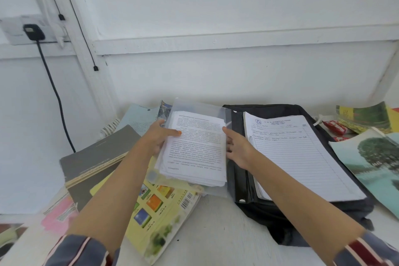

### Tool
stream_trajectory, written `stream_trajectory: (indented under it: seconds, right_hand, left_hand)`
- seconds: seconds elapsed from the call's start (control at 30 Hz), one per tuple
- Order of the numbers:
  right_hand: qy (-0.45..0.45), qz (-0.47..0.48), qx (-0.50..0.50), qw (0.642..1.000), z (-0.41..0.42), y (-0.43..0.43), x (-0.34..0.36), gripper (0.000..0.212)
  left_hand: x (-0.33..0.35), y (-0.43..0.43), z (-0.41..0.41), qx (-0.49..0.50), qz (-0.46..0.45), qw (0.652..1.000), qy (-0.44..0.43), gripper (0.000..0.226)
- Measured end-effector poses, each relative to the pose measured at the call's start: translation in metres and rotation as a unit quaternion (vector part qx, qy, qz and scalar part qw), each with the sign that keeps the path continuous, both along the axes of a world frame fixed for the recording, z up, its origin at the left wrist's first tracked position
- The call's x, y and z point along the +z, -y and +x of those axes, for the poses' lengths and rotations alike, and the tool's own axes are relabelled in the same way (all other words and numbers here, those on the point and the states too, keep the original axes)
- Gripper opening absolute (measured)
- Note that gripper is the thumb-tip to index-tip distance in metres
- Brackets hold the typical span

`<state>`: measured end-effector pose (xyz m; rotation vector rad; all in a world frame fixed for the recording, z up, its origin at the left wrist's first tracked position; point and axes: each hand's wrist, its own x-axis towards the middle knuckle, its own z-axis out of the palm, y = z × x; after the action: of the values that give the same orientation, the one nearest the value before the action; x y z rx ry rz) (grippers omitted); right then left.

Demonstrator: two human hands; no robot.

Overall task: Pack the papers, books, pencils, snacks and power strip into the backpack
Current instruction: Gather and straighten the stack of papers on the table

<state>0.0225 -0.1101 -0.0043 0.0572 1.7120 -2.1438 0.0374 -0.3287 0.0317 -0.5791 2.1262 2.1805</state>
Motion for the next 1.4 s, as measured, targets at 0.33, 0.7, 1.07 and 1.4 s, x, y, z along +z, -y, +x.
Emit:
stream_trajectory:
  seconds: [0.33,0.7,1.07,1.4]
  right_hand:
    - [-0.006,0.038,-0.014,0.999,0.004,-0.002,0.005,0.067]
    - [-0.002,0.022,-0.028,0.999,0.008,-0.004,0.006,0.069]
    - [-0.156,0.13,-0.092,0.975,0.009,-0.014,0.038,0.056]
    - [-0.076,-0.023,-0.044,0.996,0.02,-0.086,0.066,0.048]
  left_hand:
    - [0.0,0.002,-0.001,-0.004,-0.014,1.0,-0.027,0.093]
    - [0.011,0.003,0.002,-0.055,-0.044,0.997,-0.011,0.105]
    - [0.079,-0.056,-0.003,-0.139,-0.199,0.969,-0.042,0.106]
    - [0.111,-0.208,0.0,-0.269,-0.303,0.913,-0.036,0.106]
